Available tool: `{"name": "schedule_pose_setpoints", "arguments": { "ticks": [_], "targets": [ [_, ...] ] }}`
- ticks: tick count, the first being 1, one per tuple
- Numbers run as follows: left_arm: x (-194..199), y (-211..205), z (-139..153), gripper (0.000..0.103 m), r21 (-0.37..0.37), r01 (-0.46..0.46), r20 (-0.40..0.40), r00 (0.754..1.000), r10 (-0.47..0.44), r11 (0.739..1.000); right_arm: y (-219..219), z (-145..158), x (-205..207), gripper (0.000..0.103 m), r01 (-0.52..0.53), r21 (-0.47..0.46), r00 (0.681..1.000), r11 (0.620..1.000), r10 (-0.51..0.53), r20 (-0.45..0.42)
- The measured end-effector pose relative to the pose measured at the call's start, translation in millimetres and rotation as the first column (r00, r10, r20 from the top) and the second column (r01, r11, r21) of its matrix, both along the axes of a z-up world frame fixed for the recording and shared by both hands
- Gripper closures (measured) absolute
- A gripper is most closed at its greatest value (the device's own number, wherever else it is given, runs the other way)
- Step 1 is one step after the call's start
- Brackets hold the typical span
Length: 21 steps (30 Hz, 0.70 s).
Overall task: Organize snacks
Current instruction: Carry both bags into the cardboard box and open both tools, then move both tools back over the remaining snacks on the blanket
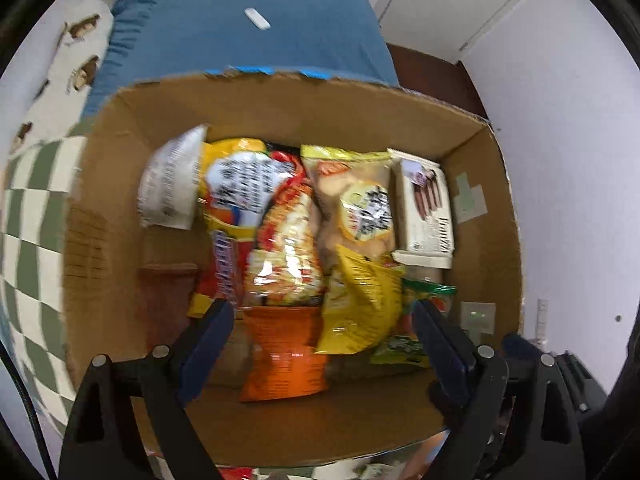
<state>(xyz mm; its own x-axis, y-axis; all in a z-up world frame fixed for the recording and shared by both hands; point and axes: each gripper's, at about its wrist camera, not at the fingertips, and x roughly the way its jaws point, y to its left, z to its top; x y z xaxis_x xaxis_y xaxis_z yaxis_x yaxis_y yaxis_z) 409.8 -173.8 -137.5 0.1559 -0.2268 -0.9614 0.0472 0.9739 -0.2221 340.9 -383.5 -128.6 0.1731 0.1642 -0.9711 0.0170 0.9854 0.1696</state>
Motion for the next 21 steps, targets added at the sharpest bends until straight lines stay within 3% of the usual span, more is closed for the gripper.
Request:
{"name": "schedule_pose_setpoints", "arguments": {
  "ticks": [9,21],
  "targets": [
    [-35,21,31,0.012,0.112,-0.021,0.168,0.986,0.002,0.994,3,17,-14,0.009,0.02,-0.034,0.995,0.999,-0.016,0.097],
    [-106,50,87,0.012,0.144,-0.089,0.384,0.923,0.027,0.985,14,71,-67,0.009,0.031,-0.067,0.961,0.997,-0.011,0.276]
  ]
}}
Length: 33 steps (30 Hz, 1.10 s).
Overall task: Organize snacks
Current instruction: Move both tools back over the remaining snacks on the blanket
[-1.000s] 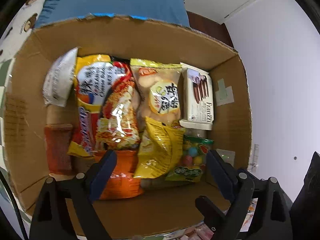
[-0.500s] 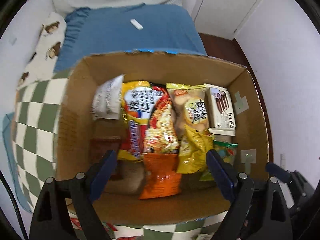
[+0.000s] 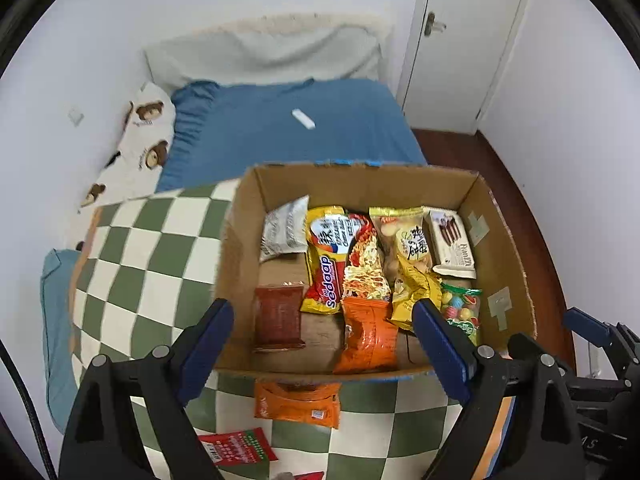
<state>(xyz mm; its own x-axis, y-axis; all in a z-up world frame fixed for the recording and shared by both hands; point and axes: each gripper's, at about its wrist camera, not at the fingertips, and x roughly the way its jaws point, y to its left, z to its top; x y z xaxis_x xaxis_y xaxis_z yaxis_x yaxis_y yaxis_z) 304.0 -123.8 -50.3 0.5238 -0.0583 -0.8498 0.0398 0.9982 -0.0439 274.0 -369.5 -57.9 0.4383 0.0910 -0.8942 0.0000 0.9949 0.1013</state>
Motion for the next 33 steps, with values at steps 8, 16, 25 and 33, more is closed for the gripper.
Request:
{"name": "schedule_pose_setpoints", "arguments": {
  "ticks": [8,16,25,33],
  "targets": [
    [-46,9,27,0.012,-0.002,0.004,0.087,0.996,-0.004,1.0,12,42,-46,0.009,-0.018,-0.02,0.992,1.0,0.02,0.123],
    [-83,17,46,0.012,0.01,-0.003,0.16,0.987,0.001,1.0,16,72,-83,0.008,-0.015,-0.019,0.978,1.0,0.019,0.21],
    [-103,35,34,0.012,0.014,-0.036,0.13,0.991,0.034,0.999,17,67,-104,0.007,0.001,0.062,0.982,0.998,-0.013,0.19],
    [-130,88,-43,0.012,0.122,-0.116,-0.055,0.991,0.124,0.986,54,-24,-120,0.007,-0.055,0.231,0.996,0.971,0.068,-0.048]
  ]
}}
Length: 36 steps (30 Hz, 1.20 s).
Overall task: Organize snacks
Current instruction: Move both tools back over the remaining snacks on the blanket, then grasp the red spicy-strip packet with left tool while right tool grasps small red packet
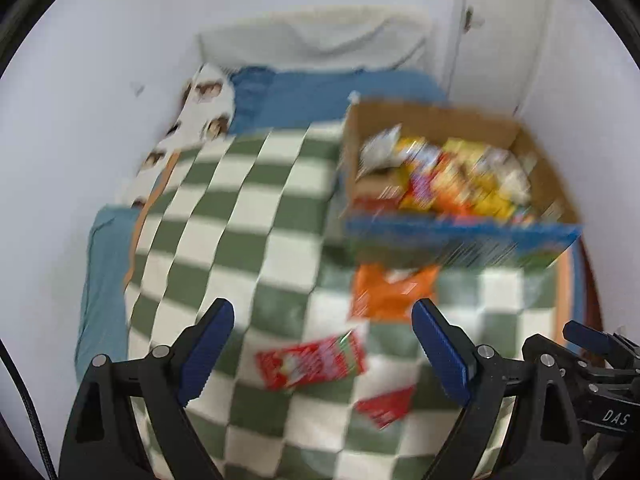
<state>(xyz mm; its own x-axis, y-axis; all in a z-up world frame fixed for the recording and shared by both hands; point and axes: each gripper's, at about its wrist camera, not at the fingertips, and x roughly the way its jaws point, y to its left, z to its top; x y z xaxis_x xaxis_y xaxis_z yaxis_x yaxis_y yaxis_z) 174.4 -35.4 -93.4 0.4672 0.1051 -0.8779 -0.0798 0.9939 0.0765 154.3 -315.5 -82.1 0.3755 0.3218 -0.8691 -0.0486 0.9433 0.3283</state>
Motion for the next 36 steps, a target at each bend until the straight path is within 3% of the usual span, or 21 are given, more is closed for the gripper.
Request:
{"name": "schedule_pose_setpoints", "arguments": {
  "ticks": [6,9,11,16,17,20,23,25,26,27,28,29,31,33,34,36],
  "targets": [
    [-11,28,-69,0.012,0.114,0.013,-0.145,0.989,0.004,0.993,49,-102,-9,0.007,-0.053,0.124,0.968,0.991,0.081,-0.239],
    [-13,30,-94,0.012,0.164,0.068,-0.204,0.978,-0.033,0.984,70,-147,-18,0.015,-0.049,0.164,0.937,0.985,0.103,-0.335],
    [-13,28,-110,0.012,0.197,0.126,-0.239,0.968,-0.077,0.972,82,-174,-23,0.023,-0.035,0.181,0.92,0.983,0.102,-0.379],
    [-5,16,-142,0.012,0.227,0.292,-0.323,0.923,-0.211,0.929,99,-214,-25,0.065,-0.014,0.155,0.91,0.988,0.077,-0.408],
    [-3,12,-148,0.012,0.221,0.328,-0.34,0.909,-0.243,0.918,99,-215,-26,0.065,-0.018,0.147,0.913,0.989,0.077,-0.4],
    [3,-6,-167,0.012,0.217,0.463,-0.396,0.846,-0.356,0.859,88,-206,-32,0.065,-0.028,0.1,0.929,0.995,0.062,-0.364],
    [6,-30,-189,0.012,0.253,0.608,-0.458,0.761,-0.46,0.753,67,-198,-36,0.065,-0.022,0.061,0.934,0.998,0.042,-0.354],
    [11,-39,-202,0.012,0.238,0.661,-0.494,0.713,-0.497,0.712,55,-194,-33,0.065,-0.018,0.044,0.931,0.999,0.032,-0.363],
    [14,-41,-204,0.015,0.21,0.664,-0.496,0.705,-0.507,0.717,50,-194,-33,0.065,-0.016,0.038,0.93,0.999,0.029,-0.367],
    [17,-40,-203,0.028,0.188,0.653,-0.494,0.709,-0.504,0.734,47,-193,-32,0.065,-0.017,0.031,0.929,0.999,0.027,-0.37],
    [22,-38,-201,0.042,0.145,0.621,-0.491,0.721,-0.489,0.77,44,-192,-32,0.065,-0.018,0.027,0.929,0.999,0.027,-0.369],
    [27,-34,-198,0.043,0.112,0.582,-0.487,0.738,-0.466,0.805,43,-191,-32,0.065,-0.022,0.022,0.929,1.0,0.029,-0.368],
    [38,-17,-190,0.043,0.068,0.44,-0.464,0.809,-0.362,0.896,43,-186,-31,0.065,-0.032,0.013,0.932,0.999,0.035,-0.36],
    [47,9,-186,0.043,0.004,0.247,-0.465,0.858,-0.217,0.969,48,-180,-30,0.065,-0.056,-0.019,0.941,0.998,0.046,-0.336],
    [50,27,-185,0.043,-0.062,0.126,-0.467,0.873,-0.14,0.99,52,-178,-29,0.065,-0.068,-0.037,0.945,0.997,0.053,-0.323],
    [50,53,-190,0.043,-0.156,-0.044,-0.492,0.87,-0.039,0.987,59,-175,-28,0.065,-0.095,-0.061,0.95,0.994,0.073,-0.305]
  ]
}}
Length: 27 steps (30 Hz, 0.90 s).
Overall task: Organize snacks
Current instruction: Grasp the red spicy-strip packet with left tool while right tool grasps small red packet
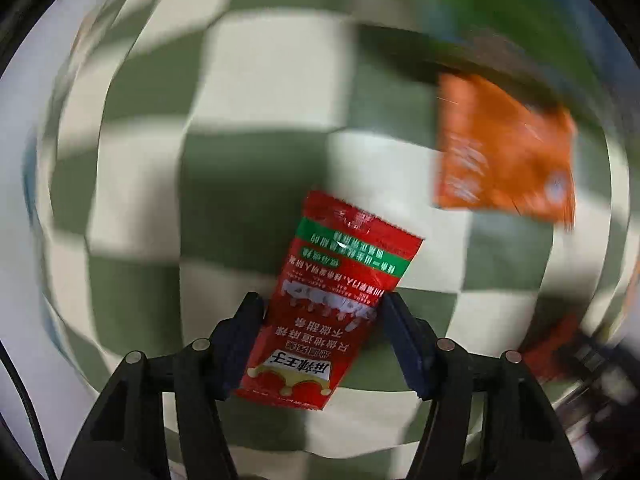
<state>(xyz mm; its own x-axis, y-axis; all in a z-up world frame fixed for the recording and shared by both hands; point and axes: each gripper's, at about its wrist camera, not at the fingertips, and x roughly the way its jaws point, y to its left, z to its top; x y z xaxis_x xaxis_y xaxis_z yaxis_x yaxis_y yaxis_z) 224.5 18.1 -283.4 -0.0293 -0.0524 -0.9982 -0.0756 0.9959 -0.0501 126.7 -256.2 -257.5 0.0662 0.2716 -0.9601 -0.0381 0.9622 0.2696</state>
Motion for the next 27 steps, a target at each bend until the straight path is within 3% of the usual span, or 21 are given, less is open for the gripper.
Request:
{"name": "schedule_pose_setpoints", "arguments": {
  "ticks": [2,4,6,7,8,10,13,19,21,22,27],
  "targets": [
    [-3,15,-6,0.043,-0.078,-0.094,-0.036,0.995,0.092,0.993,6,-2,2,0.065,-0.018,-0.002,1.0,1.0,0.018,0.004],
    [-5,13,-6,0.04,-0.083,-0.077,-0.042,0.996,0.074,0.994,9,-6,6,0.064,0.006,0.051,1.0,0.999,-0.005,-0.021],
    [-8,6,-9,0.04,-0.052,-0.016,-0.056,0.998,0.013,0.999,6,-2,8,0.05,0.049,0.097,0.998,0.994,-0.046,-0.037],
    [-9,1,-10,0.04,-0.032,0.016,-0.058,0.998,-0.018,0.999,1,3,7,0.036,0.071,0.118,0.997,0.991,-0.066,-0.04],
    [-13,-5,-9,0.04,-0.018,0.039,-0.054,0.998,-0.04,0.999,-6,7,5,0.031,0.093,0.135,0.995,0.987,-0.088,-0.038],
    [-18,-13,-9,0.04,0.0,0.072,-0.044,0.996,-0.072,0.997,-16,16,1,0.031,0.128,0.161,0.992,0.979,-0.123,-0.041],
    [-25,-17,-6,0.04,-0.004,0.046,-0.017,0.999,-0.046,0.999,-23,19,-9,0.031,0.138,0.172,0.99,0.975,-0.132,-0.045],
    [-49,-22,-7,0.05,-0.017,-0.016,-0.001,1.0,0.016,1.0,-8,-16,-13,0.032,0.14,0.142,0.988,0.98,-0.129,-0.086],
    [-52,-22,-6,0.052,-0.013,-0.024,0.011,1.0,0.024,1.0,2,-28,-11,0.045,0.114,0.114,0.991,0.987,-0.105,-0.083],
    [-56,-22,-5,0.055,-0.012,-0.027,0.014,1.0,0.027,1.0,7,-33,-10,0.056,0.092,0.086,0.994,0.992,-0.085,-0.074],
    [-66,-39,12,0.059,-0.021,-0.021,0.038,0.999,0.022,1.0,18,-31,-8,0.06,0.021,0.03,1.0,0.999,-0.02,-0.022]
  ]
}}
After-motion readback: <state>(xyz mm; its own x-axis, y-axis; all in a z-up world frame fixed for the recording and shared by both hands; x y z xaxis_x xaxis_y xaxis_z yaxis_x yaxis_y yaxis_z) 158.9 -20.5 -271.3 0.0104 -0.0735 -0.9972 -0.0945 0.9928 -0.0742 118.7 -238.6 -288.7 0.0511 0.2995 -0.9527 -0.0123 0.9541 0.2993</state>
